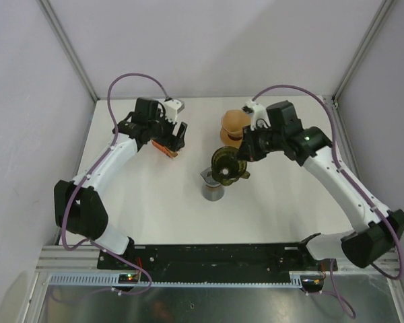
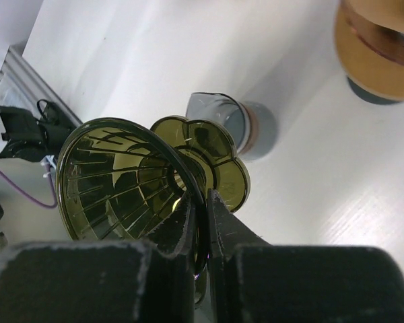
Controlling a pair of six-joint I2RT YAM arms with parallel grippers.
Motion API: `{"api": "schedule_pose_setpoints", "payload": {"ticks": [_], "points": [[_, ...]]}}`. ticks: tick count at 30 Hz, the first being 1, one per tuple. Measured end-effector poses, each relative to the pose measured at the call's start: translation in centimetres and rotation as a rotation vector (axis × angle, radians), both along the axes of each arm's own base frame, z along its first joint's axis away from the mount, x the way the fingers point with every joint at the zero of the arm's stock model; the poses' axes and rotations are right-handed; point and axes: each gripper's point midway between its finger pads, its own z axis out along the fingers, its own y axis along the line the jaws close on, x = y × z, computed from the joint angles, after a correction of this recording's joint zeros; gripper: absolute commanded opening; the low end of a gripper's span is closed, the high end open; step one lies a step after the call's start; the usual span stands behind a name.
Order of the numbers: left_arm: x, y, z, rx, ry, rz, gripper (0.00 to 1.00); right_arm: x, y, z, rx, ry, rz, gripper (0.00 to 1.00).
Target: Place the coffee filter in the dripper
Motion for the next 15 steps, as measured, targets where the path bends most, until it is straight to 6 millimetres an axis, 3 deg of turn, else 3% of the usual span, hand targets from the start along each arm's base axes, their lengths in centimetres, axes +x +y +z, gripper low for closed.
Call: {"api": "schedule_pose_setpoints", "payload": {"ticks": [5,11,15], "points": [[0.0,0.3,-0.1,-0.002,0.004,0.01,0.89,0.4,3.2,-1.7,-0.012,0.058,0.083,0.0],[-0.2,0.5,0.2,-0.006,-0.003,0.014,0.89,1.7,5.2,-4.7,-0.043,0.142,0.119,0.0],[-0.3,0.5,0.0,-0.006,0.003,0.013,0.89,2.7,5.9,-5.4,-0.058,0.153,0.124,0.0]]}}
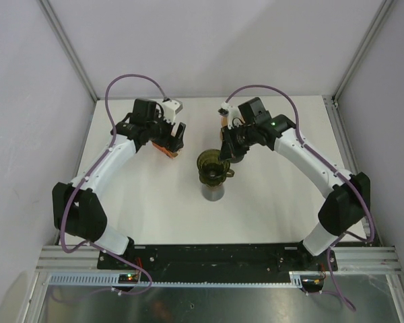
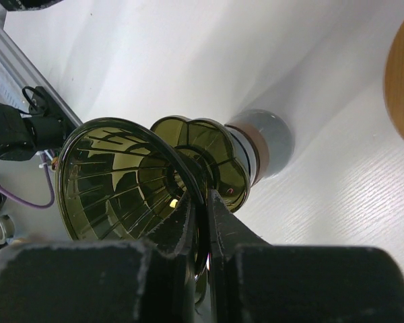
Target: Place the coffee filter in the dripper
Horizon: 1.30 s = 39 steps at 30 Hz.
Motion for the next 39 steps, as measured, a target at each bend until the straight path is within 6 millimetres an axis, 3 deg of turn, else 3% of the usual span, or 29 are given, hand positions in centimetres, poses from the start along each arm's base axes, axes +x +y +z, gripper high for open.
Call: {"api": "schedule_pose_setpoints", "payload": {"ticks": [12,24,26,32,39], "points": [[0.0,0.1,0.0,-0.001,0.001,0.001,0.89,1.2,0.4,-2.1,-0.033,0.033,0.007,0.0],[0.0,0.1,0.0,-0.002,0.001,0.001,0.89,1.4,0.2,-2.2,-0.032,0.036,0.008,0.0],[0.0,0.1,0.0,-0.004,0.002,-0.001,0.89,1.4,0.2,-2.2,-0.033,0.035,0.007,0.04],[-0.1,-0.1,0.0,-0.012,0.004,-0.009,0.89,1.4,0.1,-2.2,-0.036,0.036,0.006,0.34],[-0.1,-0.1,0.0,-0.012,0.004,-0.009,0.89,1.5,-0.1,-2.4,-0.049,0.03,0.004,0.48]]}}
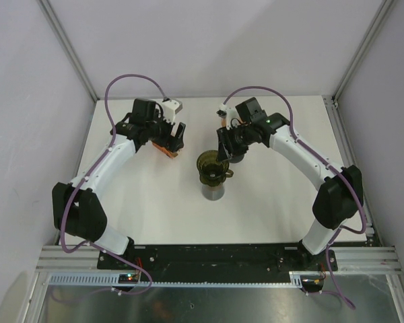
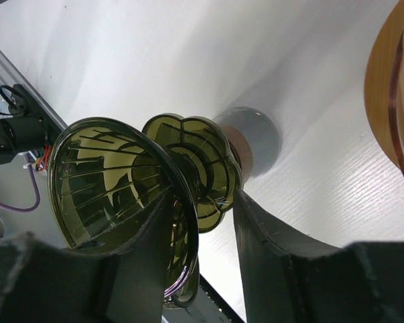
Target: Place the coffee filter in the dripper
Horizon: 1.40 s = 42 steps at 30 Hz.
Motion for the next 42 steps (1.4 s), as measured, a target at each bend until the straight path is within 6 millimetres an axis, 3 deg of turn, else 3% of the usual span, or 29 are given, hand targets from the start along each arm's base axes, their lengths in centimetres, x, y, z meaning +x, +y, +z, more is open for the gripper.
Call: {"api": "schedule_pose_setpoints", "payload": {"ticks": [9,11,12,13,15,23,26,29,35,42], "points": [[0.0,0.0,0.0,0.0,0.0,0.0,0.89,-0.2,0.1,0.2,-0.001,-0.009,0.004,0.62],[0.0,0.0,0.0,0.001,0.0,0.0,0.89,-0.2,0.1,0.6,-0.002,-0.027,0.003,0.72],[0.0,0.0,0.0,0.001,0.0,0.001,0.89,-0.3,0.1,1.0,0.0,-0.04,0.002,0.86],[0.0,0.0,0.0,0.001,-0.001,0.001,0.89,-0.3,0.1,1.5,0.004,-0.057,-0.001,0.93],[0.1,0.1,0.1,0.004,-0.003,0.004,0.89,-0.3,-0.2,2.9,0.017,-0.104,-0.012,0.98],[2.1,0.3,3.5,-0.007,-0.074,0.07,0.89,0.0,-2.6,11.1,0.117,-0.411,-0.119,0.99],[3.8,0.7,4.1,-0.009,-0.087,0.149,0.87,-0.3,-4.3,13.0,0.14,-0.501,-0.179,0.99],[5.1,1.0,3.3,-0.009,-0.062,0.224,0.83,0.0,-6.1,14.3,0.145,-0.563,-0.248,0.99],[6.2,1.2,0.7,-0.026,0.02,0.332,0.69,1.1,-7.9,14.3,0.114,-0.592,-0.327,0.99],[7.8,2.3,0.6,-0.063,0.01,0.498,0.54,1.2,-8.5,12.5,0.078,-0.566,-0.346,0.99]]}}
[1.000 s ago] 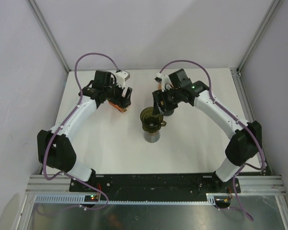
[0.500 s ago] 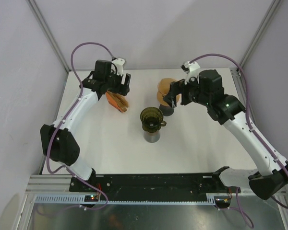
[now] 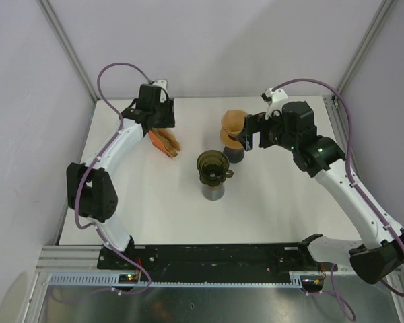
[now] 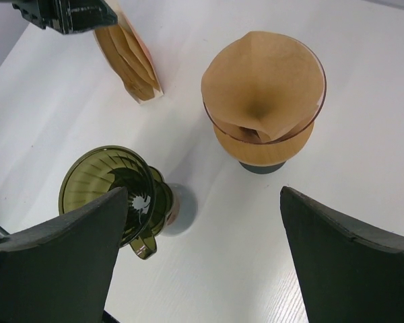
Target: Place the coffee filter in the dripper
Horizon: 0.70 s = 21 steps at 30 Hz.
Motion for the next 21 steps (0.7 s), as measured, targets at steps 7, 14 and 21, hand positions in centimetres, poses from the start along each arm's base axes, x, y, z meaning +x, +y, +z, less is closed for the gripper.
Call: {"api": "schedule_pose_setpoints", "payload": {"ticks": [7,14,21], "points": [[1.8,1.7,-1.6,-0.062,0.019,0.171,0.53,-0.2,-0.2,-0.2,-0.004,0.004,-0.004,0.99],[2.6,3.2,-4.6,-0.107,0.09,0.281,0.5,-0.3,-0.4,-0.1,-0.002,-0.001,-0.008,0.99],[3.3,3.2,-5.6,-0.108,0.104,0.297,0.45,-0.3,-0.5,-0.5,-0.007,0.007,-0.008,0.99]]}}
